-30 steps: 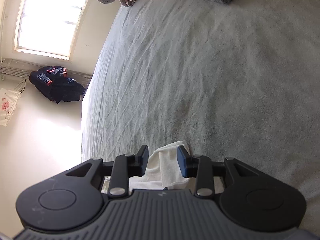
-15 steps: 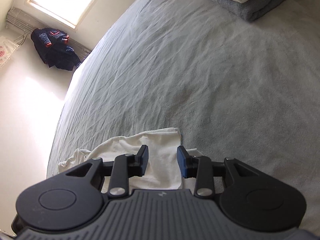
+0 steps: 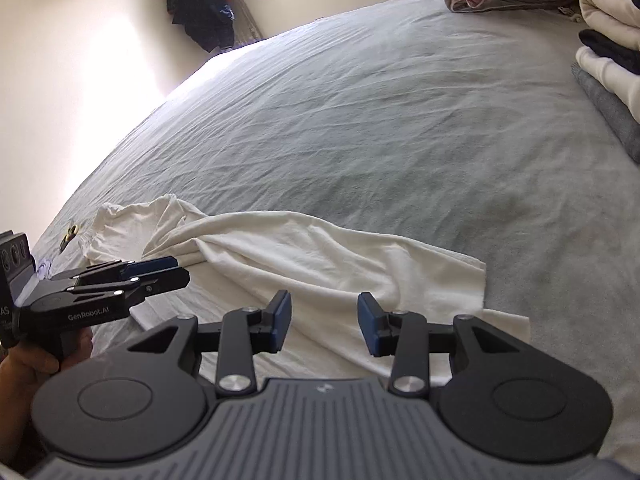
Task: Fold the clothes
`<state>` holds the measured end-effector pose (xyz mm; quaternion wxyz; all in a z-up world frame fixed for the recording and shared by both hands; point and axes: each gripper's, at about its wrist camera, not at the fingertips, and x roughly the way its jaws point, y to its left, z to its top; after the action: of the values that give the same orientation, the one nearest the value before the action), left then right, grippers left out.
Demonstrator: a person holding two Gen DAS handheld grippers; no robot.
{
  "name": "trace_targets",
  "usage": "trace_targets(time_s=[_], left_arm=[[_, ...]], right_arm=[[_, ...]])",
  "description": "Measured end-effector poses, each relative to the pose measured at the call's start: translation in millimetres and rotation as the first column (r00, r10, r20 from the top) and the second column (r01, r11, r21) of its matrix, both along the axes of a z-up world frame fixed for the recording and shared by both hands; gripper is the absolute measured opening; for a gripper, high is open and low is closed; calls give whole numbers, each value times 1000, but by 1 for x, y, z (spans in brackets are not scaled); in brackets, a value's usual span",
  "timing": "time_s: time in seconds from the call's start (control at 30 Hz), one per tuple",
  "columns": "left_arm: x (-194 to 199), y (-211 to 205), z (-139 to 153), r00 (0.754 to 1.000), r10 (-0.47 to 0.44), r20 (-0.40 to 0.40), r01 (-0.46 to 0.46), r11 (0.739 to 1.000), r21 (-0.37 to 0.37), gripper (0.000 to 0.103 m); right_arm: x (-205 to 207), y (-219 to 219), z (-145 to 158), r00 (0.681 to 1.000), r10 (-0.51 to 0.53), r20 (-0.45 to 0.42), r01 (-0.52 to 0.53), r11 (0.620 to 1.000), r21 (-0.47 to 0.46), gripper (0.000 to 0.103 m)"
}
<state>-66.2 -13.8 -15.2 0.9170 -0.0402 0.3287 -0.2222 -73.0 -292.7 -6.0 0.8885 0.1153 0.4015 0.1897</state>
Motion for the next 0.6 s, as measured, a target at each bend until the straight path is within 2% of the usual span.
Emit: trace_targets(time_s=[0.07,0.2,0.27,0.37,0.4,0.43,0.6], left_arm=[[-2,10,-1,1000,12,2,-12,1000,-1,44],[-8,26,-4,1000,20,5,-20,1000,5,44],[-12,32,-5,1000,21,13,-21,1000,14,45],[-15,41,-6,999,29,26,-29,999,27,46],[-16,45,-6,999,34,29,-35,999,28,47],[-17,49,-5,999,39,31,-40,999,28,47],[-22,69,-1,996,72,44,-73,997,27,49]], right_arm=[[0,21,-4,997,72,23,-71,995,-63,41],[-4,48,-19,989,137,46,-122,962,-242,41],[-5,54,-27,984,168,55,-142,938,-316,36],[-8,61,-32,973,209,93,-157,906,-393,19],[-8,61,-31,973,207,105,-147,899,-412,4],[-8,59,-28,973,198,115,-135,901,-413,1],[-14,45,-9,972,158,176,-78,916,-394,1]])
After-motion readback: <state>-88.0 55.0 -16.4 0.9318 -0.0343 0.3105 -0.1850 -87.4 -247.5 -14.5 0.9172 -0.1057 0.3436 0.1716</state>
